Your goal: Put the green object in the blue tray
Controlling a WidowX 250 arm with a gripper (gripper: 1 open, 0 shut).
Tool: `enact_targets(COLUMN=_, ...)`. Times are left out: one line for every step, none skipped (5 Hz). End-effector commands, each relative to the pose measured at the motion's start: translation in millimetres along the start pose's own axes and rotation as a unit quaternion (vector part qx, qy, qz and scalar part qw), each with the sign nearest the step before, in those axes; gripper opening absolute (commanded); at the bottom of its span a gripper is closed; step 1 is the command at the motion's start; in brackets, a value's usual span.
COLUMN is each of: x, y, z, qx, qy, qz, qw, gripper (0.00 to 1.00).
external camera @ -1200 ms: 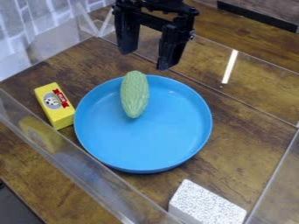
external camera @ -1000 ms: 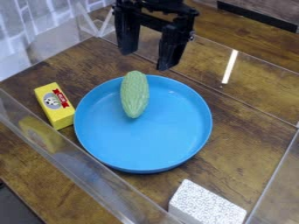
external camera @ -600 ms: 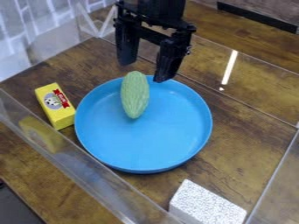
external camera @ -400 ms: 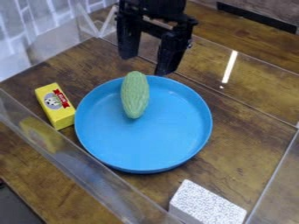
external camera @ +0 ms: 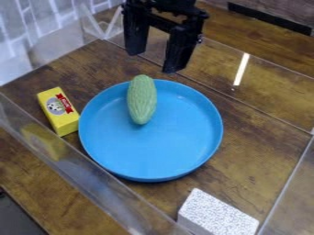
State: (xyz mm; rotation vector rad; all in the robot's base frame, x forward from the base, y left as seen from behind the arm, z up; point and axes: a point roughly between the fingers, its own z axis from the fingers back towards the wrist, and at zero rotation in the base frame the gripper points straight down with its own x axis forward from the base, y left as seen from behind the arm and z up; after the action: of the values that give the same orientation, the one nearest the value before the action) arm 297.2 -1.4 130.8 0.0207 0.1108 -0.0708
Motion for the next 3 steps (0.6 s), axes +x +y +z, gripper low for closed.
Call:
enact_targets(x=-2.0, y=1.9, z=24.4, qx=0.001, qy=-0.040, qz=0.008, qw=0.9992, gripper=1.00)
enact_targets(x=-0.3, y=2.8, z=22.5, qx=0.003, qy=-0.040, qz=0.006, qw=0.9992, gripper=1.00)
enact_targets(x=3.0, y=5.5, z=19.4, qx=0.005, qy=-0.038, qz=0.004, qw=0.9992, gripper=1.00)
